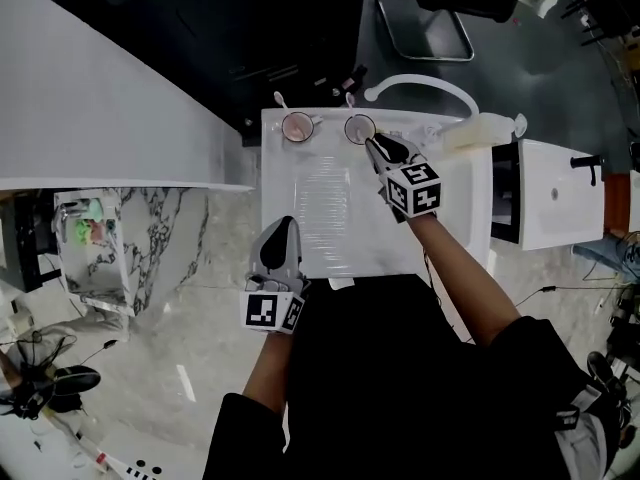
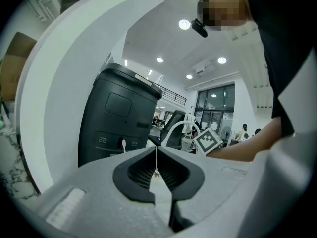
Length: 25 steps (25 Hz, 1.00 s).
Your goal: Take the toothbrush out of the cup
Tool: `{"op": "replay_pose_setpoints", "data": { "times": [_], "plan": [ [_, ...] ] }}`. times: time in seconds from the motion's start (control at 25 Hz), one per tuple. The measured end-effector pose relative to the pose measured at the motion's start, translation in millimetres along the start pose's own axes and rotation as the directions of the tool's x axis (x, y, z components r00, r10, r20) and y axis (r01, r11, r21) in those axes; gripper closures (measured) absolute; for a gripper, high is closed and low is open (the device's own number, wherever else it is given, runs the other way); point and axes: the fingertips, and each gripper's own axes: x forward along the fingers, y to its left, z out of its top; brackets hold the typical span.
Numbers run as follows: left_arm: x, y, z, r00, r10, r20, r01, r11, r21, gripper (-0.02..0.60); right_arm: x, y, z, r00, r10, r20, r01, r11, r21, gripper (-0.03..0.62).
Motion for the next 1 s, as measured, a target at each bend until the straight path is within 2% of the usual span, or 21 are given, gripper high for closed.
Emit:
{"op": "replay_pose_setpoints", "data": {
  "times": [0.16, 0.56, 0.8, 1.0],
  "plan": [
    [-4.5, 10.7, -4.7, 0.999, 0.037, 0.002, -0.037, 0.999, -0.036, 0.56, 32.1, -11.7, -7.5, 0.997, 0.012, -0.07, -0.016, 0.999, -0.049, 0.505],
    [-28.0, 32.5, -26.3, 0.989, 0.145, -0.022, -0.146, 0.984, -0.1, 0.56, 89.0, -29.1, -16.9, 0.986, 0.003, -0.167, -0.021, 0.994, -0.107, 0.505],
    [-39.0, 44.7, -30.2, 0.984, 0.178, -0.021, -0.179, 0.979, -0.102, 0.56, 101.2, -32.6, -18.3, 0.985, -0.025, -0.173, 0.002, 0.992, -0.129, 0.505],
    [-42.1, 48.8, -31.9, 0.982, 0.19, -0.019, -0.191, 0.976, -0.103, 0.56, 107.0, -34.1, -12.9, 0.989, -0.051, -0.137, 0.027, 0.985, -0.173, 0.505]
  ]
}}
